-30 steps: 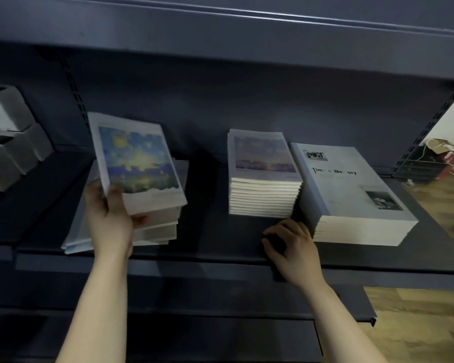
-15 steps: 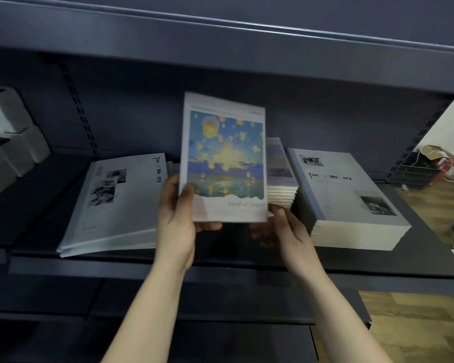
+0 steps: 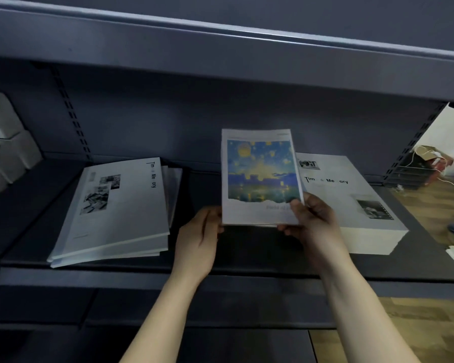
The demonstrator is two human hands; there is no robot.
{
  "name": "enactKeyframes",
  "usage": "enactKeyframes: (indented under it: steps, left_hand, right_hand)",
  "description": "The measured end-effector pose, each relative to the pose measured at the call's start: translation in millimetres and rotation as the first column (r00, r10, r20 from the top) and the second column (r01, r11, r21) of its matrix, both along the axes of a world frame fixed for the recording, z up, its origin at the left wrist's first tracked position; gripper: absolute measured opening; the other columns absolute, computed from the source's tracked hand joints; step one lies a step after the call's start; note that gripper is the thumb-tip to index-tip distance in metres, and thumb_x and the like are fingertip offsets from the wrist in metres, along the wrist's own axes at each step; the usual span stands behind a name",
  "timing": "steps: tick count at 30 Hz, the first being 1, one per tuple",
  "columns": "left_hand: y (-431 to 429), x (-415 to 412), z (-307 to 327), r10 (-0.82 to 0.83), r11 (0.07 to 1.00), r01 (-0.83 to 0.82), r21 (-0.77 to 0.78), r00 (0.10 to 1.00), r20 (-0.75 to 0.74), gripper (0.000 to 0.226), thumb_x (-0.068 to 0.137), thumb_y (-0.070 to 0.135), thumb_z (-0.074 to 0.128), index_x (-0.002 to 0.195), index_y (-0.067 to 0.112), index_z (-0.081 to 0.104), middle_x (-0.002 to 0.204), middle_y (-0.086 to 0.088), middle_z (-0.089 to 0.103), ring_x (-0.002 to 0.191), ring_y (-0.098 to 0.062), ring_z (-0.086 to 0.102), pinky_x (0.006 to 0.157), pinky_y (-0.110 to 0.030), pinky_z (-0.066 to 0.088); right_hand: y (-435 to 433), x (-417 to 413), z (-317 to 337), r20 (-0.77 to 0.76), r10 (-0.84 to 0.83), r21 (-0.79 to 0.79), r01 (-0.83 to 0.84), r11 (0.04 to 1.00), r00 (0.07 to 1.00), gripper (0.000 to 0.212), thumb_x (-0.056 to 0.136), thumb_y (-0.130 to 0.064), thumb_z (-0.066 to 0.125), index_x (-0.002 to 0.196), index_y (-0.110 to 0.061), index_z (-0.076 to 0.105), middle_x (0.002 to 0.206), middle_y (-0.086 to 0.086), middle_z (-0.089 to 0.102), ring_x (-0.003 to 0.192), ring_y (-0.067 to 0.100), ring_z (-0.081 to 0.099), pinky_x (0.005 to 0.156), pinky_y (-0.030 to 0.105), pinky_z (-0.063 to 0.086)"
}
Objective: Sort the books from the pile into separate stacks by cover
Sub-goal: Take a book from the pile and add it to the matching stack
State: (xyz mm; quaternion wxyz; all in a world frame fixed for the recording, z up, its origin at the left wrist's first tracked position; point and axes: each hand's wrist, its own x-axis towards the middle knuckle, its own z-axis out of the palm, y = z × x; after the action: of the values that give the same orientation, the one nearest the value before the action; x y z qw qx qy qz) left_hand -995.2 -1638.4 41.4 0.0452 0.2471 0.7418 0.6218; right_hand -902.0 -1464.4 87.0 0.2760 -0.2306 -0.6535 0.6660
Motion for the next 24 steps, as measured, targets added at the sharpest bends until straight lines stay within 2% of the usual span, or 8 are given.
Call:
enactKeyframes:
  steps: [3, 7, 9, 11, 14, 18, 22, 24]
  left_hand:
    - [-1.0, -4.8, -12.9, -0.046, 0.964, 0.011, -0.266, 0.991, -0.126, 0.026, 0.101, 0.028, 0.034, 0.112, 0.032, 0.058, 0.104, 0.012, 0.061, 0.09, 0.002, 0.055, 0.075, -0.01, 0.04]
    - [0.5, -12.3, -30.6, -0.104, 0.873, -0.063, -0.484, 0.945, -0.311, 0.032, 0.101, 0.028, 0.035, 0.123, 0.02, 0.058, 0.115, 0.001, 0.059, 0.104, -0.014, 0.051, 0.088, -0.024, 0.038]
    - [1.8, -12.8, -37.4, -0.11, 0.822, -0.145, -0.551, 0.908, -0.403, 0.036, 0.1, 0.032, 0.033, 0.119, 0.02, 0.06, 0.115, 0.0, 0.059, 0.105, -0.019, 0.052, 0.09, -0.027, 0.036]
    - [3.5, -11.9, -42.5, -0.09, 0.796, -0.235, -0.557, 0.865, -0.493, 0.041, 0.095, 0.035, 0.029, 0.108, 0.02, 0.065, 0.107, 0.001, 0.062, 0.097, -0.022, 0.056, 0.086, -0.031, 0.037]
    - [6.9, -11.0, -44.3, -0.038, 0.769, -0.333, -0.546, 0.828, -0.56, 0.039, 0.091, 0.035, 0.033, 0.096, 0.019, 0.067, 0.099, 0.002, 0.063, 0.089, -0.022, 0.058, 0.081, -0.036, 0.043]
    - [8.5, -11.8, -44.7, -0.045, 0.74, -0.366, -0.564, 0.81, -0.584, 0.037, 0.089, 0.036, 0.034, 0.091, 0.02, 0.068, 0.098, 0.003, 0.063, 0.088, -0.021, 0.059, 0.081, -0.036, 0.043]
    - [7.9, -12.6, -46.6, -0.045, 0.747, -0.359, -0.559, 0.813, -0.581, 0.037, 0.09, 0.036, 0.034, 0.091, 0.021, 0.068, 0.098, 0.004, 0.062, 0.088, -0.02, 0.058, 0.083, -0.035, 0.043]
    - [7.4, -13.0, -47.0, -0.043, 0.753, -0.352, -0.556, 0.816, -0.576, 0.037, 0.09, 0.037, 0.034, 0.091, 0.022, 0.067, 0.099, 0.005, 0.062, 0.09, -0.019, 0.058, 0.084, -0.035, 0.043]
  right_hand:
    - [5.2, -5.0, 3.5, 0.053, -0.042, -0.021, 0.043, 0.999, 0.998, 0.012, 0.097, -0.011, 0.048, 0.097, -0.005, 0.059, 0.089, 0.014, 0.062, 0.049, 0.015, 0.061, 0.044, 0.02, 0.049]
    - [6.0, -4.2, 5.4, 0.07, -0.054, -0.038, 0.057, 0.998, 0.996, 0.006, 0.094, -0.013, 0.054, 0.097, -0.009, 0.057, 0.09, 0.013, 0.061, 0.05, 0.016, 0.06, 0.043, 0.018, 0.047]
    - [6.5, -0.2, 2.0, 0.076, -0.063, 0.05, 0.06, 0.997, 0.995, 0.025, 0.09, -0.018, 0.061, 0.112, -0.015, 0.049, 0.093, 0.012, 0.061, 0.047, 0.012, 0.056, 0.042, 0.02, 0.044]
    - [9.5, 4.4, -2.1, 0.119, -0.063, 0.231, 0.034, 0.972, 0.991, 0.046, 0.079, -0.03, 0.073, 0.116, -0.028, 0.045, 0.101, 0.002, 0.062, 0.066, 0.011, 0.059, 0.053, 0.023, 0.045]
    - [13.1, 9.6, -5.1, 0.225, -0.12, 0.529, -0.018, 0.849, 0.967, 0.059, 0.064, -0.041, 0.082, 0.114, -0.035, 0.052, 0.109, -0.011, 0.058, 0.097, 0.008, 0.053, 0.074, 0.017, 0.04]
    - [8.8, 9.2, -2.1, 0.19, -0.227, 0.682, 0.038, 0.731, 0.955, 0.059, 0.064, -0.046, 0.079, 0.117, -0.031, 0.058, 0.108, -0.009, 0.055, 0.092, 0.005, 0.049, 0.068, 0.0, 0.035]
    - [8.6, 0.7, -1.0, 0.128, -0.301, 0.783, 0.09, 0.615, 0.945, 0.059, 0.066, -0.052, 0.074, 0.116, -0.023, 0.061, 0.108, -0.003, 0.055, 0.077, 0.003, 0.045, 0.071, 0.006, 0.033]
    - [10.5, -2.1, -0.4, 0.123, -0.31, 0.806, 0.087, 0.585, 0.943, 0.06, 0.066, -0.051, 0.075, 0.115, -0.019, 0.062, 0.11, 0.002, 0.057, 0.079, 0.009, 0.051, 0.077, 0.014, 0.034]
